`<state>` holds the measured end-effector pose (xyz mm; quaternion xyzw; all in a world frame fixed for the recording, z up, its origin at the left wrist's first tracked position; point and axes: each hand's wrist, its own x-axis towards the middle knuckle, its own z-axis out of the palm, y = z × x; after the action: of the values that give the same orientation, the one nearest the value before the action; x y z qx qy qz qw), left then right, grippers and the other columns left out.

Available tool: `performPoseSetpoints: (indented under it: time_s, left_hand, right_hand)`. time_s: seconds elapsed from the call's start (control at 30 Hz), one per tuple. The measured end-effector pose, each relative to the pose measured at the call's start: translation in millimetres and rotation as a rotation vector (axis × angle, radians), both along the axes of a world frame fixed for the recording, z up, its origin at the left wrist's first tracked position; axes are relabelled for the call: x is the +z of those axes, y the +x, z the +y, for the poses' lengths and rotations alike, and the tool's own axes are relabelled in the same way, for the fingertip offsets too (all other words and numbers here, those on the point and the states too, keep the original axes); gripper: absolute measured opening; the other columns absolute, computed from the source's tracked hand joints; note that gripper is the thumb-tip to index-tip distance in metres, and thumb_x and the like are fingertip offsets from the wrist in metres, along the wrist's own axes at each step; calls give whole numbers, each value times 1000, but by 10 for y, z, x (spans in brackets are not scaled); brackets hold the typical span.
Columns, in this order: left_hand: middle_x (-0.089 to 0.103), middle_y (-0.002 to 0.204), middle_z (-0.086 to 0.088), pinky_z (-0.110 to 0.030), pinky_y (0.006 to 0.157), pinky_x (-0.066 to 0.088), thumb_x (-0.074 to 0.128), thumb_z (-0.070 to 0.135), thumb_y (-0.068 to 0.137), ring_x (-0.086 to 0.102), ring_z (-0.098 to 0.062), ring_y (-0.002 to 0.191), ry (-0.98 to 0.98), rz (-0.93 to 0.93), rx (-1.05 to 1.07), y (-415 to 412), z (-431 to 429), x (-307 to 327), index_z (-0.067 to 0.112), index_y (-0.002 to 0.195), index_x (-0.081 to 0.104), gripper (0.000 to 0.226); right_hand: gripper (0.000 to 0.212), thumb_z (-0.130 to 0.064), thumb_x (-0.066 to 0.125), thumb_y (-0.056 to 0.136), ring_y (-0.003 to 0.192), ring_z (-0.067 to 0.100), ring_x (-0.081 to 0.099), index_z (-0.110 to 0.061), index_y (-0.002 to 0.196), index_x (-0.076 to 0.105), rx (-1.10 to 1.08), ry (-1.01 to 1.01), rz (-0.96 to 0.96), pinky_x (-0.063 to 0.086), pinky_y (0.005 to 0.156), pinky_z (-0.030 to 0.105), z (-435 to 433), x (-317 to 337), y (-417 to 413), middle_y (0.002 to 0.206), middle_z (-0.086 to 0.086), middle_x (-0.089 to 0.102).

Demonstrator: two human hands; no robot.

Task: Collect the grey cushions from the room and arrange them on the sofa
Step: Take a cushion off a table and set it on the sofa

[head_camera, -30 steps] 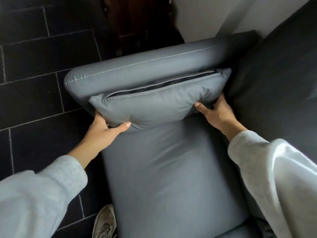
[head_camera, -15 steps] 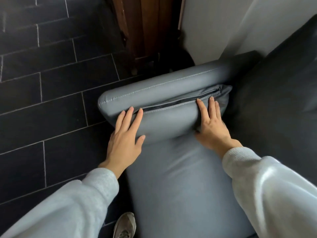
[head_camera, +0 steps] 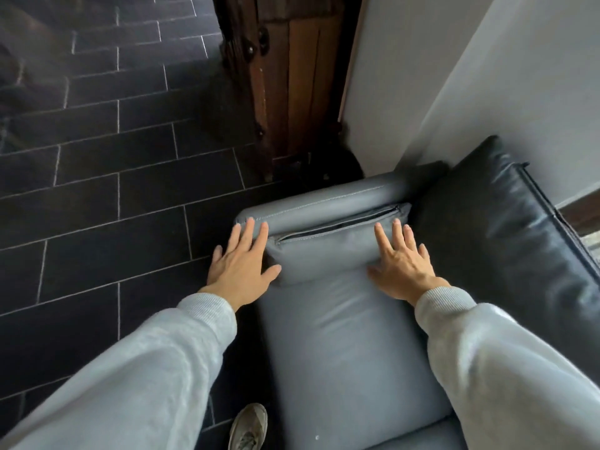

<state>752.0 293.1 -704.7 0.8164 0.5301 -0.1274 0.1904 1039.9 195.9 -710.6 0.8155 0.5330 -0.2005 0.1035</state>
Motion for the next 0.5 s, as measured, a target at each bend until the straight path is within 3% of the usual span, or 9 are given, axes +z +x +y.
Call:
performPoseSetpoints:
  time_s: [0.23,0.5]
  left_hand:
    - [-17,176,0,-61,127,1,29,91,87,-15,-24,162,65,-62,119,-315,-3,1390,31,167,-8,107]
    - [-19,176,-1,-68,125,-3,20,97,82,-17,-30,161,260,-48,243,-992,-177,3293,35,167,-9,109]
  right_hand:
    - [95,-81,31,95,160,31,-10,-28,168,1,55,94,-9,3,125,60,150,1327,-526,174,12,-11]
    - [105,-95,16,82,159,34,-9,-35,167,2,160,271,25,-4,123,62,289,3142,-1199,174,13,-5]
